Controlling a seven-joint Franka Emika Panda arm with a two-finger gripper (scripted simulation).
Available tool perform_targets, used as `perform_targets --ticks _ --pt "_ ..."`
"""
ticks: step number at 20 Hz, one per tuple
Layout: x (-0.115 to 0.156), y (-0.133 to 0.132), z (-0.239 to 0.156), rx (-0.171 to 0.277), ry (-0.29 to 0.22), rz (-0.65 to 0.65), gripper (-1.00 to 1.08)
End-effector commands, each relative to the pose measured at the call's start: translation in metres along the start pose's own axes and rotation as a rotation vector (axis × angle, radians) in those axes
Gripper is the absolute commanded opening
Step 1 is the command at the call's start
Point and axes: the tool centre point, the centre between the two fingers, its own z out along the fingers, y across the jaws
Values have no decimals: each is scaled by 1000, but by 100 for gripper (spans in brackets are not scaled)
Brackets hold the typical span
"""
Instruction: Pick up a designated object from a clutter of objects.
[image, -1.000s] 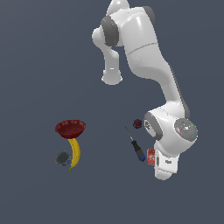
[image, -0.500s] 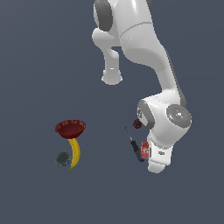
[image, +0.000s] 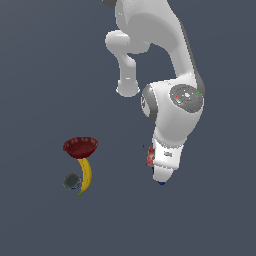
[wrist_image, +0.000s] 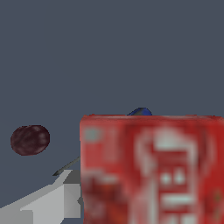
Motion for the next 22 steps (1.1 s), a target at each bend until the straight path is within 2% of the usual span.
perform_targets --ticks 1,14,22 --pt "-19 -3 -22 0 0 0 -100" --pt "-117 -17 -141 1 4 -1 -100" --pt "-156 -20 -189 1 5 -1 -100"
